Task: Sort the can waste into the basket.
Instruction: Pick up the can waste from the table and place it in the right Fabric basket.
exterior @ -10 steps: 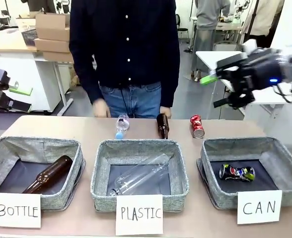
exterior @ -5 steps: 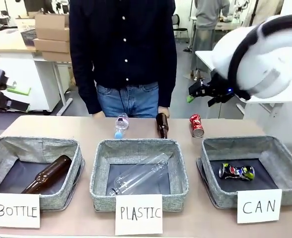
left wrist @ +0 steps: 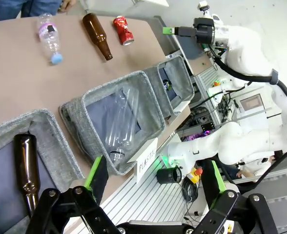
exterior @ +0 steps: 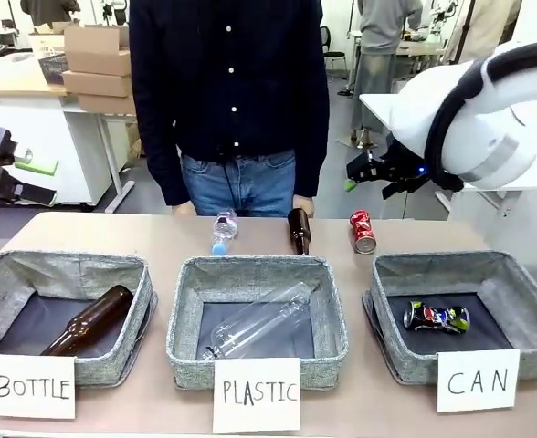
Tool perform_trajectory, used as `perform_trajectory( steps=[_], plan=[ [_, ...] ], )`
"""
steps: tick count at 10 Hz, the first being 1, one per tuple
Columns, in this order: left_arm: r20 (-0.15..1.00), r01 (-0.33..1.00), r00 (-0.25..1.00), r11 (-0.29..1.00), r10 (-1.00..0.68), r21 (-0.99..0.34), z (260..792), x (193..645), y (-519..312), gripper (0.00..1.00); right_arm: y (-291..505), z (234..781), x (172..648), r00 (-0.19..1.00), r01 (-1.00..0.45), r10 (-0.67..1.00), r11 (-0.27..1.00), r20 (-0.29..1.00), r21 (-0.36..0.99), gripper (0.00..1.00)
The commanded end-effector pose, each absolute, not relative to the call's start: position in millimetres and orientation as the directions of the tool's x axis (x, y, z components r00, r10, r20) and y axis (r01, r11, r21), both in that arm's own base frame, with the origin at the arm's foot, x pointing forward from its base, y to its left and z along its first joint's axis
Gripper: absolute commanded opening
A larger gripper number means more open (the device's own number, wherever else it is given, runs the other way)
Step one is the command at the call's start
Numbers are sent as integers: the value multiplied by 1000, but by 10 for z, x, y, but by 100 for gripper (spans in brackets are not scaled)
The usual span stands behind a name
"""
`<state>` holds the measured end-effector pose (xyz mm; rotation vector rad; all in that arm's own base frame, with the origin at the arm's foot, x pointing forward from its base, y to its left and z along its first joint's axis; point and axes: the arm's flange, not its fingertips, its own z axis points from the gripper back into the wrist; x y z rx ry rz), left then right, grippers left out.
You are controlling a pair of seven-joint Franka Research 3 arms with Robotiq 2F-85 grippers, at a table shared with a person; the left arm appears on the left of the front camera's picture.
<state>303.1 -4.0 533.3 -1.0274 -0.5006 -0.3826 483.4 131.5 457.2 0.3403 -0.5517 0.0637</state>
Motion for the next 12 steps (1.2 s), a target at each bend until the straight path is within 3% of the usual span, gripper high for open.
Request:
perform_trajectory(
  steps=[1,3,5,8,10,12],
  plan=[
    [564,527,824,455,-64,-718,5362,3030,-42,100,1369,4284,5417,863,-60,-21,988,505,144,100],
    [564,527,824,455,-64,-718,5362,3030,-42,100,1422,3941,5863,924,-61,24,995,382,84,100],
    [564,527,824,455,-64,-718,5362,3030,-42,100,1392,3761,6116,935,-34,5,997,355,75,100],
    [564,527,824,455,-64,-718,5362,3030,-42,100,1487,3489,6305,963,-45,20,995,269,86,100],
    [564,527,824,455,-64,-718,5362,3030,-42,100,1483,3301,6377,972,25,-24,1000,233,-5,100],
    [564,527,824,455,-64,-718,5362,3030,-42,100,1481,3244,6348,976,23,-23,1000,215,1,100]
  ],
)
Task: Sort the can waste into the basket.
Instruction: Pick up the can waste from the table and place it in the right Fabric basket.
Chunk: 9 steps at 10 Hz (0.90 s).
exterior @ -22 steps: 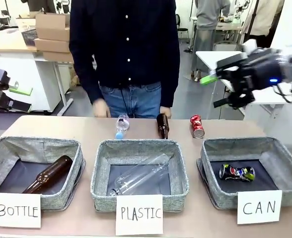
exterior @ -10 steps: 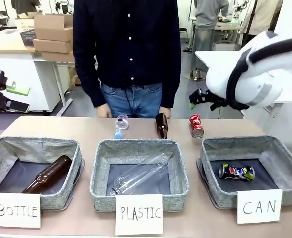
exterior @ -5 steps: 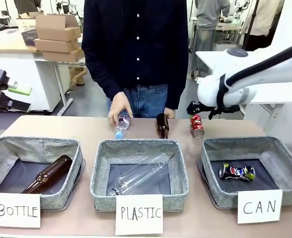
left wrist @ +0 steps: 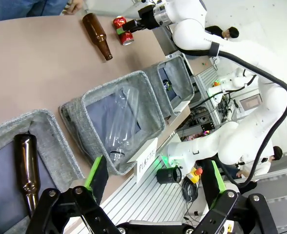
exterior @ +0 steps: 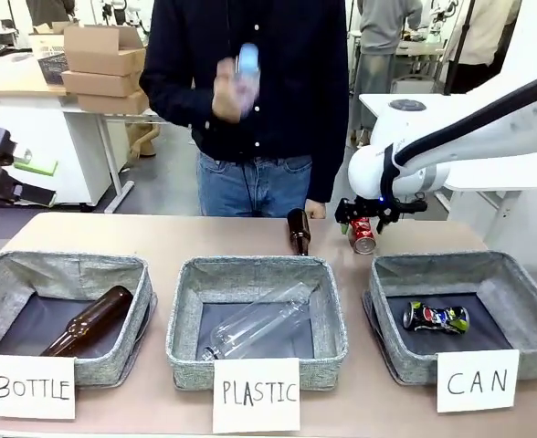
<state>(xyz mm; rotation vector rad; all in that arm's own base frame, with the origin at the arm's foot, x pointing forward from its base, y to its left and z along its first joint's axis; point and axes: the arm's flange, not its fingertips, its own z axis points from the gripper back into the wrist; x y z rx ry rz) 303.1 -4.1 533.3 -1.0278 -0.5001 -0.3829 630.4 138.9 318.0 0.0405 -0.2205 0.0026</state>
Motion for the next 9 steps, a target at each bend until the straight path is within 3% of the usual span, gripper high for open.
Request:
perform_trajectory(
  steps=[1,4,5,6,7,8,9],
  plan=[
    [564,527,824,455,-64,-718,5362,3030,-42,100,1480,3194,6351,979,22,-21,1000,205,-4,100],
    [564,527,824,455,-64,-718,5362,3030,-42,100,1477,3151,6368,980,40,-34,999,194,-31,100],
    [564,527,824,455,-64,-718,5362,3030,-42,100,1472,3165,6368,981,52,-47,998,190,-20,90],
    [564,527,824,455,-64,-718,5362,3030,-42,100,1462,3171,6368,980,59,-54,998,194,-22,40],
    [564,527,824,455,-64,-718,5362,3030,-42,100,1462,3173,6365,980,56,-53,998,189,-12,30],
    [564,527,824,455,-64,-718,5362,3030,-42,100,1459,3172,6371,980,60,-56,998,192,-14,0],
    [564,527,824,455,-64,-718,5362,3030,-42,100,1454,3175,6375,979,66,-61,998,194,-17,0]
  ],
)
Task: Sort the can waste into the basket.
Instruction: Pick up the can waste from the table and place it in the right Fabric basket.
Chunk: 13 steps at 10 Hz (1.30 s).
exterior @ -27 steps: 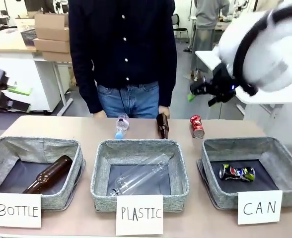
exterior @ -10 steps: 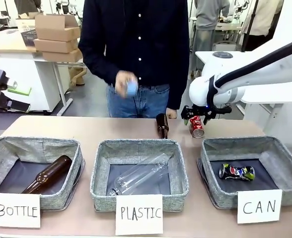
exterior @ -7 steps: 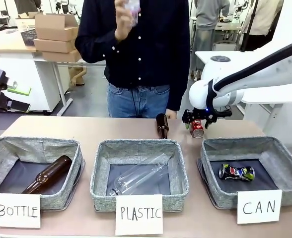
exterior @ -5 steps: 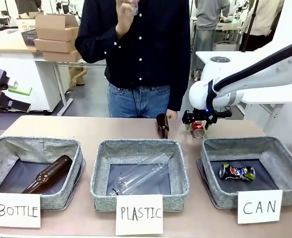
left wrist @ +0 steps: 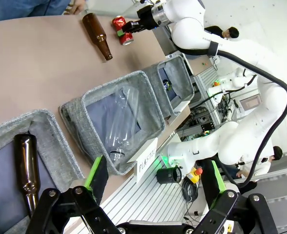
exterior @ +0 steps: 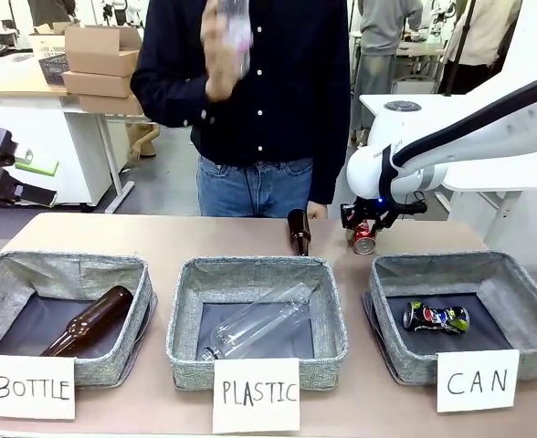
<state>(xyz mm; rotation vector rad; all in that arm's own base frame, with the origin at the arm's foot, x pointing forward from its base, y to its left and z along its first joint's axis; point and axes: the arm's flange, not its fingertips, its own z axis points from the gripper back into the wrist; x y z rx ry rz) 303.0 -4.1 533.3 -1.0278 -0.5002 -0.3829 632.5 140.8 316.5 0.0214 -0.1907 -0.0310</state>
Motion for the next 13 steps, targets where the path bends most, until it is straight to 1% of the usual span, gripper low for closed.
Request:
perform_trajectory(
  steps=[1,2,3,7,8,10,11,12,13],
  plan=[
    [564,527,824,455,-64,-718,5362,3030,-42,100,1449,3176,6381,979,69,-64,998,191,-17,0],
    [564,527,824,455,-64,-718,5362,3030,-42,100,1443,3170,6389,979,76,-69,997,192,-28,4],
    [564,527,824,455,-64,-718,5362,3030,-42,100,1444,3158,6385,982,97,-90,995,168,-33,4],
    [564,527,824,455,-64,-718,5362,3030,-42,100,1437,3263,6315,976,76,-69,997,205,-27,4],
    [564,527,824,455,-64,-718,5362,3030,-42,100,1407,3530,6110,971,42,-44,999,237,16,4],
    [564,527,824,455,-64,-718,5362,3030,-42,100,1224,4197,5374,945,-43,14,996,326,81,4],
    [564,527,824,455,-64,-718,5362,3030,-42,100,1125,4431,4951,936,-195,126,963,329,186,4],
    [564,527,824,455,-64,-718,5362,3030,-42,100,987,4614,4602,911,-337,232,896,342,289,4],
    [564,527,824,455,-64,-718,5362,3030,-42,100,762,4756,4285,878,-470,382,801,289,370,4]
  ],
)
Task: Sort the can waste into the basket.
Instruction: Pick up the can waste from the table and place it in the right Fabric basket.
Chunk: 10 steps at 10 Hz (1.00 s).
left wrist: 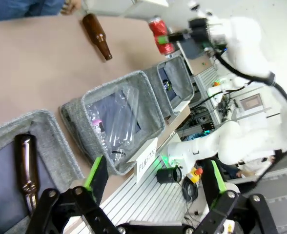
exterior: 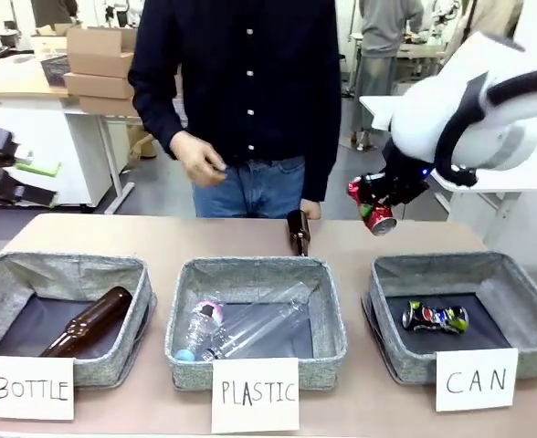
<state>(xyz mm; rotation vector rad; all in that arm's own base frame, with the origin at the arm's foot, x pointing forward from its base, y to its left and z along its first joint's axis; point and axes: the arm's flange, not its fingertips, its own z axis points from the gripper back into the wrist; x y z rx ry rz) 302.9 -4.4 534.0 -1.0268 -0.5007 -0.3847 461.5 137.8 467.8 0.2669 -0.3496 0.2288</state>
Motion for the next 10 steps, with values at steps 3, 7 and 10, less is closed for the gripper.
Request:
perform_trajectory(
  steps=[3,7,10],
  plan=[
    [564,527,824,455,-64,-718,5362,3030,-42,100,187,4787,3862,882,-470,442,806,162,359,4],
    [564,527,824,455,-64,-718,5362,3030,-42,100,-134,4564,3625,914,-406,376,862,154,303,4],
    [564,527,824,455,-64,-718,5362,3030,-42,100,-187,4515,3636,914,-406,382,866,138,293,4]
  ],
)
